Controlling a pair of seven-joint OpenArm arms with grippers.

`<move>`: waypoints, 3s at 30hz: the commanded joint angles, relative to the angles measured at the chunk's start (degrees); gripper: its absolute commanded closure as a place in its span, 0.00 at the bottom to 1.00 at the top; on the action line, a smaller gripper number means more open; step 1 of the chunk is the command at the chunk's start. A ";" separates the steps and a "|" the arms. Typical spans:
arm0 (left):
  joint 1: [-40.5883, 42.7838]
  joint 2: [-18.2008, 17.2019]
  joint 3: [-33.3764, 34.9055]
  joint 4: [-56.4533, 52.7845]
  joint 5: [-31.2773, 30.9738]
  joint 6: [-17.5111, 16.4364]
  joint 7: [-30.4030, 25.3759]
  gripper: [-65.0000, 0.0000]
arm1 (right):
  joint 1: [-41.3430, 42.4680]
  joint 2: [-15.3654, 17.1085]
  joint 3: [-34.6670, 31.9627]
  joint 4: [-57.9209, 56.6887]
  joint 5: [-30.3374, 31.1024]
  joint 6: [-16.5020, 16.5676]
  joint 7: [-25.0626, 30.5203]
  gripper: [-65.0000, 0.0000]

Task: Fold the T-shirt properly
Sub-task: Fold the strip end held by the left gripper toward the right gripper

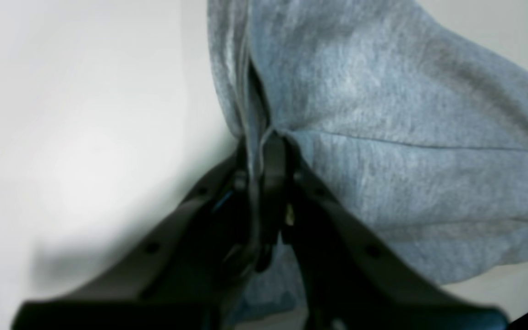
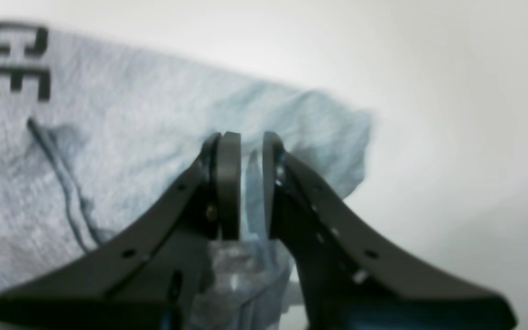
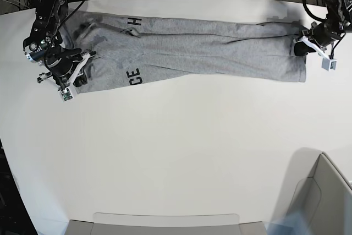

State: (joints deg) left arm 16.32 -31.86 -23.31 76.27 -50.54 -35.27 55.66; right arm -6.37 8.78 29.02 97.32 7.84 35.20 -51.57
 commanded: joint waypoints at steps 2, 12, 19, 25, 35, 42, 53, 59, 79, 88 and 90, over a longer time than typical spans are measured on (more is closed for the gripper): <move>-0.01 -0.89 -0.12 5.44 -0.40 -0.29 0.56 1.00 | 0.44 -0.29 0.13 1.80 0.56 -0.26 0.80 0.88; 0.34 4.74 0.41 32.70 -0.66 10.96 15.24 1.00 | -0.62 -0.73 0.13 2.15 0.56 -0.26 0.80 0.88; 0.08 13.88 1.73 39.82 -0.75 11.57 22.45 1.00 | -0.71 -0.73 0.30 2.15 0.56 -0.26 0.80 0.88; 0.08 17.04 11.05 39.82 -0.58 12.98 21.04 1.00 | -0.62 -0.73 0.30 2.15 0.56 -0.26 0.80 0.88; -2.47 18.63 27.49 39.47 -0.40 27.66 13.40 1.00 | -0.62 -0.73 0.48 2.15 0.56 -0.26 0.80 0.88; -2.91 19.50 32.50 37.36 -0.31 31.00 10.67 1.00 | -0.71 -0.73 0.57 2.15 0.56 -0.26 0.80 0.88; -5.55 19.42 41.29 32.79 -0.31 40.58 4.61 1.00 | -0.71 -0.73 0.57 2.15 0.56 -0.26 0.80 0.88; -5.90 19.77 42.61 33.93 -0.66 53.68 4.78 0.73 | -1.06 -0.73 0.57 2.15 0.56 -0.26 0.80 0.88; -3.09 17.22 40.85 38.94 -0.40 61.07 4.96 0.84 | -2.38 -0.29 7.07 5.32 7.94 -0.26 0.71 0.88; -3.52 15.99 40.85 36.21 -0.40 60.98 5.13 0.84 | -9.67 6.13 16.83 10.86 31.86 1.06 -10.10 0.60; -3.52 15.99 40.94 35.69 -0.40 60.72 5.04 0.84 | -10.99 6.30 20.08 10.51 37.48 4.76 -11.77 0.59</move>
State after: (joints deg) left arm 13.17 -15.77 17.61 111.02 -50.13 25.65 60.73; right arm -17.52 14.66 49.19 107.13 43.94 39.03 -64.25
